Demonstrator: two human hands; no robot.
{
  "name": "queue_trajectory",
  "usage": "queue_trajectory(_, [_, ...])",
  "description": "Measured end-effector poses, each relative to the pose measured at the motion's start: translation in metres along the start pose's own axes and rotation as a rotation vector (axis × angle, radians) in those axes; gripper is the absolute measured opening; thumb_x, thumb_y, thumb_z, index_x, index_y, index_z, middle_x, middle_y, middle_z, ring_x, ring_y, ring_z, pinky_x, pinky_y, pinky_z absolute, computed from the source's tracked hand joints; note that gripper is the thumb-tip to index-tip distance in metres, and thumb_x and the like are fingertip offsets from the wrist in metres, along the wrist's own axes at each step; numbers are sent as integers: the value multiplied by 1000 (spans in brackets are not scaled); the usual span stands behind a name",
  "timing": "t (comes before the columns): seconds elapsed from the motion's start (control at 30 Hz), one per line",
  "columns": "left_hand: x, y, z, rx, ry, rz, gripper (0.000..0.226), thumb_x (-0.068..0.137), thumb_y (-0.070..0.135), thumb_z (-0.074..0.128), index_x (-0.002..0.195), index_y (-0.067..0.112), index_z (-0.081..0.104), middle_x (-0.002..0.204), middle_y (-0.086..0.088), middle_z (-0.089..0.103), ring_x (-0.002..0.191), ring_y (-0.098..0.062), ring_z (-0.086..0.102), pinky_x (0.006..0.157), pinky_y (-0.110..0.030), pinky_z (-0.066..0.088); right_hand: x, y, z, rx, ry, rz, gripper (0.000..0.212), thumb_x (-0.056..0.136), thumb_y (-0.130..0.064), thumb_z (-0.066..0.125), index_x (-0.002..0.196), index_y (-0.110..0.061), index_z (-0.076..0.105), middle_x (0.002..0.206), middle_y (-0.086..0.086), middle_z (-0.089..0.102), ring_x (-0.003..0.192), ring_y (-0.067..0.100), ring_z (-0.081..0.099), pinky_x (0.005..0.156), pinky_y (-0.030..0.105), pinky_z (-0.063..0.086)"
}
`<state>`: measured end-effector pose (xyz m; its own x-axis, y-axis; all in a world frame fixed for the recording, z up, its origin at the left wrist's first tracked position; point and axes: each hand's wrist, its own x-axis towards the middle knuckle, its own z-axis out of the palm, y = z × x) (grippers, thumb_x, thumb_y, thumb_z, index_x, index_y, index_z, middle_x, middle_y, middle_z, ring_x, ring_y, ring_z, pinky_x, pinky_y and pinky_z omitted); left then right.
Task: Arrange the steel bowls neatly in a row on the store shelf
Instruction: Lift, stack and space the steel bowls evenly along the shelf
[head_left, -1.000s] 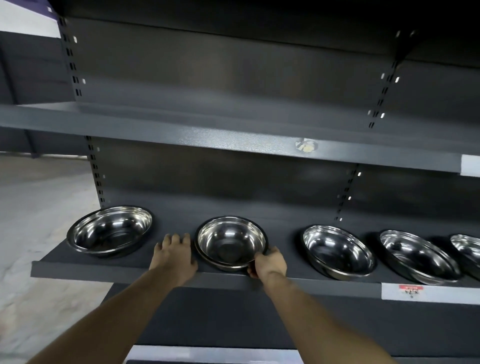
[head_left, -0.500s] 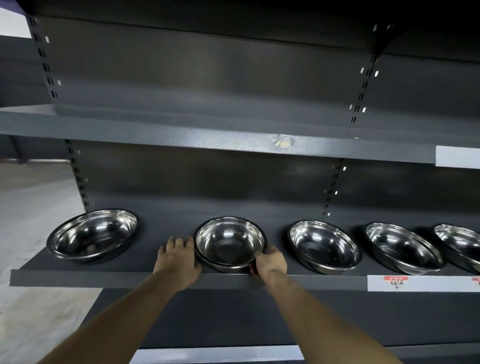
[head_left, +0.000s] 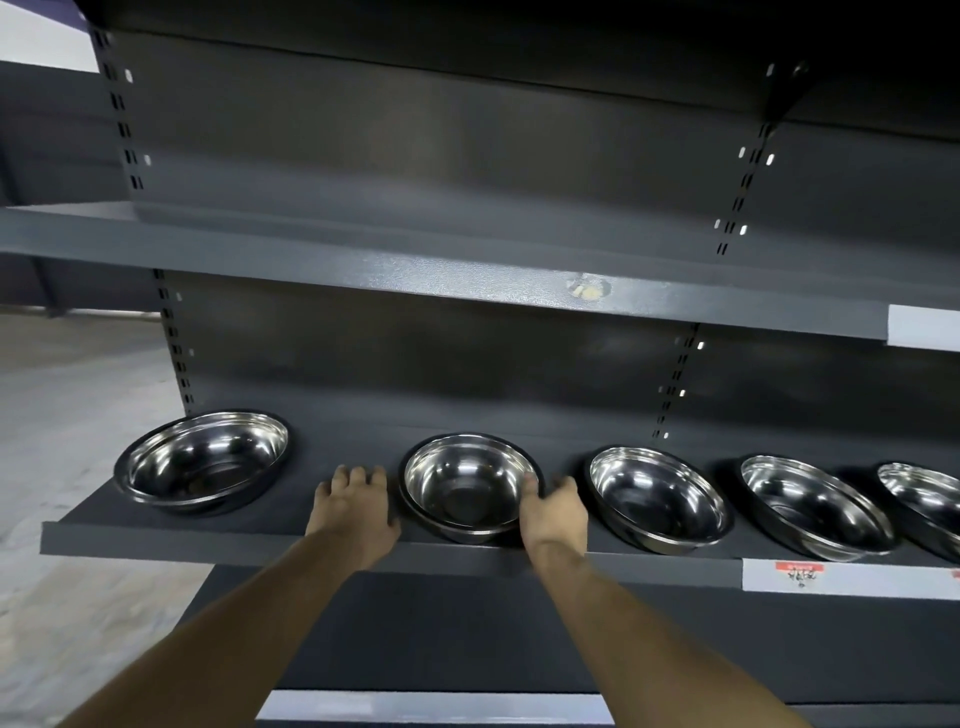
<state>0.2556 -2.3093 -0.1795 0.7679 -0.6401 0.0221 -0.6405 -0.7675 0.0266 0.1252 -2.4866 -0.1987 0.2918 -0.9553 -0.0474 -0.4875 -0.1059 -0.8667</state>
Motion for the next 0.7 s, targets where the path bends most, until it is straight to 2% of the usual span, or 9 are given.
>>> queue_trajectory(0.07, [-1,-7,-2,10,4,-5,72,92,47,50,151,11,27,150,-10,35,145,-31,25,117,-43,27,-6,-12,10,47,-78,-53,43,95,-43,57,126,-13,60,118,10,70,116,30,63,96,32,47])
queue_trajectory(0.17, [-1,-21,-4,17,8,-18,71,92,47,50,151,12,28,150,-10,36,144,-32,26,116,-45,27,-16,-30,31,86,-210,-109,40,94,-42,62,123,-15,64,115,8,72,111,27,65,93,25,46])
queue_trajectory(0.2, [-2,-27,-4,21,15,-25,72,92,47,51,151,13,27,150,-11,35,144,-33,25,117,-45,26,-20,-36,39,98,-274,-112,40,93,-42,63,123,-15,64,112,7,73,105,25,66,88,21,49])
queue_trajectory(0.27, [-3,-41,-6,29,31,-46,73,92,47,51,152,14,25,152,-12,33,146,-34,23,117,-47,25,-31,-47,56,112,-402,-90,39,93,-42,64,124,-20,63,99,4,73,79,19,68,58,13,51])
queue_trajectory(0.3, [-4,-50,-7,26,36,-60,73,91,47,52,152,15,25,153,-12,33,147,-34,22,118,-47,25,-37,-51,63,123,-454,-65,36,93,-42,63,123,-23,61,88,3,71,61,16,64,44,15,47])
queue_trajectory(0.33, [-5,-59,-8,22,41,-75,74,92,47,51,153,15,25,154,-12,31,147,-34,20,118,-48,23,-42,-55,71,136,-494,-47,32,93,-42,62,120,-25,58,78,2,69,47,12,59,38,16,43])
queue_trajectory(0.4, [-9,-78,-11,13,41,-104,75,92,47,51,154,16,22,157,-12,27,149,-35,17,120,-48,21,-52,-63,88,156,-549,-33,31,94,-43,62,119,-27,54,69,1,66,34,9,54,35,17,41])
queue_trajectory(0.47, [-12,-99,-14,12,46,-131,77,93,48,50,156,17,20,158,-12,25,149,-34,17,120,-48,21,-62,-71,105,168,-587,-39,36,95,-42,61,127,-29,49,69,2,65,33,9,54,34,17,41])
queue_trajectory(0.7, [-27,-174,-14,-16,68,-225,77,93,47,50,156,17,18,158,-11,26,148,-33,20,119,-47,23,-101,-96,171,140,-704,-42,49,97,-41,60,139,-19,47,74,4,68,41,11,57,38,17,42])
